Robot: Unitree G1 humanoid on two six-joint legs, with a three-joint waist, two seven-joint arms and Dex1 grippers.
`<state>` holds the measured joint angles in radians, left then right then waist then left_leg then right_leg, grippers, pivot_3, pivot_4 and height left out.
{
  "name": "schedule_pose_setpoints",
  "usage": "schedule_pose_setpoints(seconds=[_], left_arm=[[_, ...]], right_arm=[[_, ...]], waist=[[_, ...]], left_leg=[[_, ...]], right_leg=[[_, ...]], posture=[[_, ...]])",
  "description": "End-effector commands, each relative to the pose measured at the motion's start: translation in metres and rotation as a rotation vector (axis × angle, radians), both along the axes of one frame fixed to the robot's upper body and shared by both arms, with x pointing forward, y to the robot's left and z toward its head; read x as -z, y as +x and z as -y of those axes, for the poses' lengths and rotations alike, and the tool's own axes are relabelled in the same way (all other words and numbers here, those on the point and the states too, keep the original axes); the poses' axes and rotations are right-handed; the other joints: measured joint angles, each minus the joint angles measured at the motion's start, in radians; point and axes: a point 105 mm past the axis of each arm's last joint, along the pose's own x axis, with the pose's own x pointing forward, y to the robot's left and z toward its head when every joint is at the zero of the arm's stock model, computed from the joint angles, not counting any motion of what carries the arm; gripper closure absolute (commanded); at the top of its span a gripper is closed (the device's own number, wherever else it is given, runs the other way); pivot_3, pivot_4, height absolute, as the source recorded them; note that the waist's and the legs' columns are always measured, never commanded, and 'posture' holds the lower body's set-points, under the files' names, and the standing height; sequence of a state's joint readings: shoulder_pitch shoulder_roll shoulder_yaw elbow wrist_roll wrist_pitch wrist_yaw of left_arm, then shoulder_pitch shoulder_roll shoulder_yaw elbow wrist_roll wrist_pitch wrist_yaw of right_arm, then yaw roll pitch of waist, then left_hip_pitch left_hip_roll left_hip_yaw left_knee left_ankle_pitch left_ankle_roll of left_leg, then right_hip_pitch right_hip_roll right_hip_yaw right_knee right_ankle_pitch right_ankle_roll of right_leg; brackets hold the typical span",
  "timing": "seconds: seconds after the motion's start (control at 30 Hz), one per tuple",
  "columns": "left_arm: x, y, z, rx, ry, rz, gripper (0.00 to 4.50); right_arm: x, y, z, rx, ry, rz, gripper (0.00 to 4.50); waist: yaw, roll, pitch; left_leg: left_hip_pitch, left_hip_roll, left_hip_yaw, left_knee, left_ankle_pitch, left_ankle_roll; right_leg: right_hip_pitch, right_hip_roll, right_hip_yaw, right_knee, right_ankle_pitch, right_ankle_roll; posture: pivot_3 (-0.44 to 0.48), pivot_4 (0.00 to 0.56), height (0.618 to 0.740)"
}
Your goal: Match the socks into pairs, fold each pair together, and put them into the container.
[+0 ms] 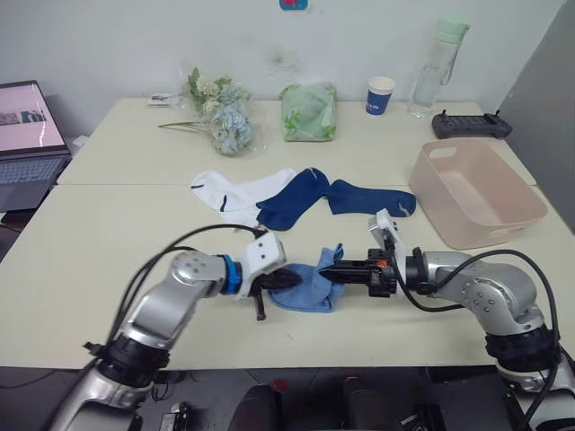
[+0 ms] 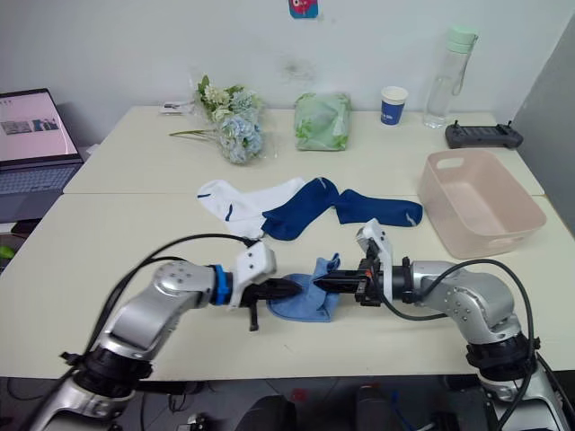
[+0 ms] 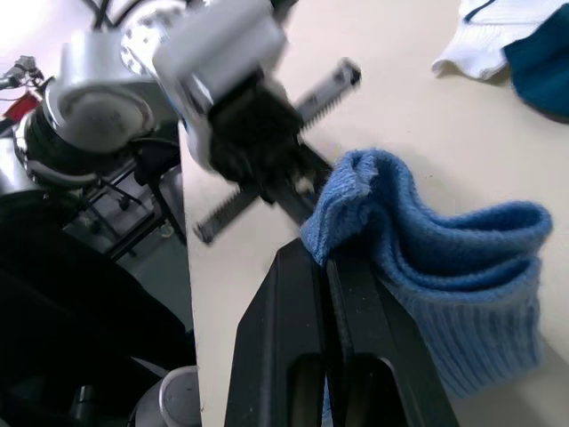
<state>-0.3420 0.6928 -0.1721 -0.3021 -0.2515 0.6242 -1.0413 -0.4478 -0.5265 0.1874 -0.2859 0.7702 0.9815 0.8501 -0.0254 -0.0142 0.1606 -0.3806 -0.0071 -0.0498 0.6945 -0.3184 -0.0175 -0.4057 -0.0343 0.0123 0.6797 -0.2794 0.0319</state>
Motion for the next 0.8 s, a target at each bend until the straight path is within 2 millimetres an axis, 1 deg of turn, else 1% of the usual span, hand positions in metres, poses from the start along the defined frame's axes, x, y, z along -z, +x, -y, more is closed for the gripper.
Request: schedule_pose_setpoints(seconds=[0.03, 0.1, 0.2, 0.27, 0.3, 0.37, 0.47, 0.53, 0.67, 0.77, 0.8], left_arm=[[-0.024, -0.001, -0.021, -0.049, -0.003, 0.052, 4.46], [-0.027, -0.001, -0.026, -0.073, -0.007, 0.055, 4.46], [-0.024, -0.002, -0.03, -0.087, 0.0, 0.056, 4.46], [-0.024, -0.001, -0.029, -0.098, -0.01, 0.062, 4.5], [-0.025, 0.0, -0.029, -0.102, -0.016, 0.065, 4.5], [-0.025, 0.0, -0.028, -0.103, -0.02, 0.069, 4.5], [-0.027, -0.001, -0.029, -0.1, -0.022, 0.075, 4.5], [-0.032, 0.004, -0.031, -0.103, -0.021, 0.103, 4.5], [-0.039, 0.01, -0.027, -0.088, -0.044, 0.142, 4.5], [-0.044, 0.011, -0.016, -0.049, -0.079, 0.149, 4.5], [-0.044, 0.01, -0.01, -0.031, -0.095, 0.144, 4.5]], right_arm=[[0.002, -0.002, -0.014, -0.074, -0.006, 0.038, 4.5], [0.008, 0.0, -0.021, -0.09, -0.018, 0.041, 4.5], [0.013, 0.01, -0.029, -0.075, -0.029, 0.056, 4.5], [0.01, 0.016, -0.032, -0.052, -0.017, 0.071, 3.98], [0.009, 0.019, -0.033, -0.04, -0.009, 0.075, 3.79], [0.005, 0.02, -0.033, -0.035, 0.007, 0.074, 3.09], [-0.002, 0.014, -0.031, -0.059, 0.028, 0.06, 2.06], [-0.012, 0.008, -0.027, -0.072, 0.073, 0.015, 1.36], [-0.021, 0.008, -0.018, -0.04, 0.092, 0.0, 1.36], [-0.021, 0.014, -0.005, 0.027, 0.068, 0.011, 1.36], [-0.018, 0.018, 0.0, 0.059, 0.047, 0.016, 1.36]], waist=[[-0.002, 0.0, 0.0], [-0.002, 0.0, 0.0], [-0.002, 0.0, 0.0], [-0.001, 0.0, 0.0], [-0.001, 0.0, 0.0], [-0.001, 0.0, 0.0], [-0.001, 0.0, 0.0], [-0.001, 0.0, 0.0], [-0.001, 0.0, 0.0], [-0.001, 0.0, 0.0], [0.0, 0.0, 0.0]], left_leg=[[0.0, 0.0, 0.0, 0.0, 0.0, 0.0], [0.0, 0.0, 0.0, 0.0, 0.0, 0.0], [0.0, -0.001, 0.0, 0.0, 0.0, 0.0], [0.0, 0.0, 0.0, 0.0, 0.0, 0.0], [0.0, 0.0, 0.0, 0.0, 0.0, 0.0], [0.0, 0.0, 0.0, 0.0, 0.0, 0.0], [-0.001, 0.0, 0.0, 0.0, 0.0, 0.0], [0.0, 0.0, 0.0, 0.0, 0.0, 0.0], [-0.001, 0.0, 0.0, 0.0, 0.0, 0.0], [-0.001, -0.001, 0.0, 0.0, 0.0, 0.0], [-0.001, -0.001, 0.0, 0.0, 0.0, 0.0]], right_leg=[[0.0, 0.0, 0.0, 0.0, 0.0, 0.0], [0.0, 0.0, -0.001, 0.0, 0.0, 0.0], [0.0, 0.0, 0.0, 0.0, 0.0, 0.0], [0.0, 0.0, 0.0, 0.0, 0.0, 0.0], [0.0, 0.0, -0.001, 0.0, 0.0, 0.0], [0.0, -0.001, 0.0, 0.0, 0.0, 0.0], [0.0, -0.001, 0.0, 0.0, 0.0, 0.0], [0.0, -0.001, 0.0, 0.0, 0.0, 0.0], [-0.001, -0.001, 0.0, 0.0, 0.0, 0.0], [-0.001, -0.001, 0.0, 0.0, 0.0, 0.0], [-0.001, -0.001, -0.001, 0.0, 0.0, 0.0]], posture=[[0.0, 0.15, 0.74], [0.0, 0.15, 0.74], [0.0, 0.15, 0.74], [0.0, 0.15, 0.74], [0.0, 0.15, 0.74], [0.0, 0.15, 0.74], [0.0, 0.15, 0.74], [0.0, 0.15, 0.74], [0.0, 0.15, 0.74], [0.0, 0.15, 0.74], [0.0, 0.15, 0.74]])
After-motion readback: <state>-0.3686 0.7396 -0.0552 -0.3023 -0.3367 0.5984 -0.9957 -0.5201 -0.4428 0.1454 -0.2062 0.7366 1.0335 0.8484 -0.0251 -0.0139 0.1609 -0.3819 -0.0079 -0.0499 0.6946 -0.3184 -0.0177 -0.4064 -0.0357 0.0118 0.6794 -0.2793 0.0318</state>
